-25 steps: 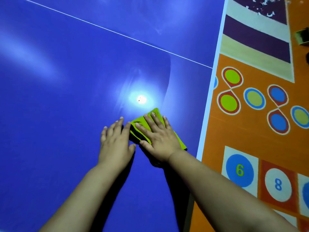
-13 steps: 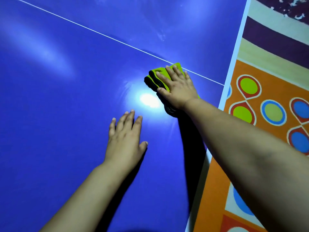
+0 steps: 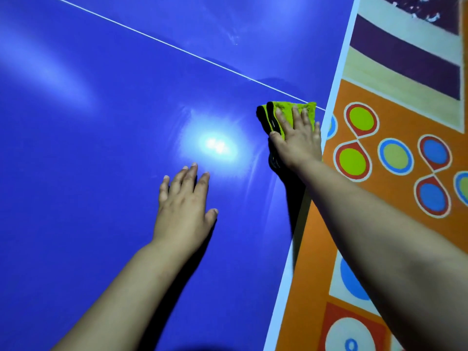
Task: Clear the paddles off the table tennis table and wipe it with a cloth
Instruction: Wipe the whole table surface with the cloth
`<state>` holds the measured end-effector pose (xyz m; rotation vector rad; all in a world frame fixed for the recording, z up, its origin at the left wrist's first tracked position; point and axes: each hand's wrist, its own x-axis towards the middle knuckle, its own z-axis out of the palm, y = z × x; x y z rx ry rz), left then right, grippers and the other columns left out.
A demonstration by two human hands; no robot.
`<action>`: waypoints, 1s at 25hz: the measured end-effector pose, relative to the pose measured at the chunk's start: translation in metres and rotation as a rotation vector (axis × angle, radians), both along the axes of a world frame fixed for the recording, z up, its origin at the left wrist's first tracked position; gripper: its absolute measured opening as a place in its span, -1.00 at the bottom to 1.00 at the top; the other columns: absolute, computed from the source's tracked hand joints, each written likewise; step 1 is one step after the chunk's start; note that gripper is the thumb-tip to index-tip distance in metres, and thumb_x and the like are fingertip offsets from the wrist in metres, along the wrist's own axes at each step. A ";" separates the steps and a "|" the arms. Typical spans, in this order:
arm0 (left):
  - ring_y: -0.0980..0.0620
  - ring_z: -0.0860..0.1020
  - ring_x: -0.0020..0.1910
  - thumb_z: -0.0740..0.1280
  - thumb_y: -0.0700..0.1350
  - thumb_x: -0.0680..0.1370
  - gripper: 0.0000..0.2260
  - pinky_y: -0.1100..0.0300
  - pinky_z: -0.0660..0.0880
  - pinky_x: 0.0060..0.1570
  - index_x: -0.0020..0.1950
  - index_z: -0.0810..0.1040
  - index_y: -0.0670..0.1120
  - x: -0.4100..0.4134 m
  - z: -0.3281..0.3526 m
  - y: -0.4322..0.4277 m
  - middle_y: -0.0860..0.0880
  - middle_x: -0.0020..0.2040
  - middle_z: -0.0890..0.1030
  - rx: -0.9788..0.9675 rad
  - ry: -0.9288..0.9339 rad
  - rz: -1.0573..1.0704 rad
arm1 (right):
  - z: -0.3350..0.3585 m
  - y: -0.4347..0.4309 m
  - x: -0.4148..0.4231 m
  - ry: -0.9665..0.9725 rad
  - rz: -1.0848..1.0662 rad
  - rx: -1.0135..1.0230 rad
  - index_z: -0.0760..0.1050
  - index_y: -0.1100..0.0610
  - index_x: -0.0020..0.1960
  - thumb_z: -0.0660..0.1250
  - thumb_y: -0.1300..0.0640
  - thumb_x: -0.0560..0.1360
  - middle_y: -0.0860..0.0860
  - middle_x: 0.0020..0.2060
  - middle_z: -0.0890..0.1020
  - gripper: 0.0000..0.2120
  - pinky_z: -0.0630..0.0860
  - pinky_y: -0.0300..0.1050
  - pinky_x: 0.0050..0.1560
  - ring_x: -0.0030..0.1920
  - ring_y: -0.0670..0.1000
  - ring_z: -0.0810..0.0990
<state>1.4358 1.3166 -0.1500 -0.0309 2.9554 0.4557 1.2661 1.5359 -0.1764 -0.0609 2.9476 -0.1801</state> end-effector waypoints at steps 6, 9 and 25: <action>-0.06 -0.03 0.51 0.29 0.07 0.51 -0.36 -0.01 -0.19 0.43 0.51 0.11 -0.05 0.045 0.014 -0.010 -0.08 0.54 0.02 -0.001 -0.008 -0.056 | 0.006 -0.016 0.131 -0.015 0.041 0.062 -0.08 -0.17 0.55 0.03 -0.18 0.60 0.03 0.57 -0.10 -0.43 -0.25 0.11 0.49 0.54 0.03 -0.23; -0.07 -0.02 0.51 0.28 0.07 0.51 -0.36 -0.02 -0.18 0.44 0.51 0.12 -0.04 0.075 0.025 -0.020 -0.09 0.54 0.02 -0.001 0.002 -0.086 | 0.008 -0.032 0.205 -0.045 0.054 0.077 -0.12 -0.17 0.54 -0.04 -0.22 0.59 0.01 0.56 -0.14 -0.43 -0.26 0.10 0.49 0.54 0.02 -0.27; -0.05 -0.04 0.51 0.23 0.10 0.53 -0.38 -0.02 -0.12 0.44 0.52 0.07 -0.02 0.296 0.062 -0.117 -0.07 0.54 -0.01 -0.107 -0.098 -0.220 | 0.023 -0.131 0.545 -0.132 0.051 0.046 0.22 -0.13 0.49 0.12 -0.26 0.42 0.10 0.49 0.26 -0.35 0.06 0.15 0.37 0.50 0.11 0.10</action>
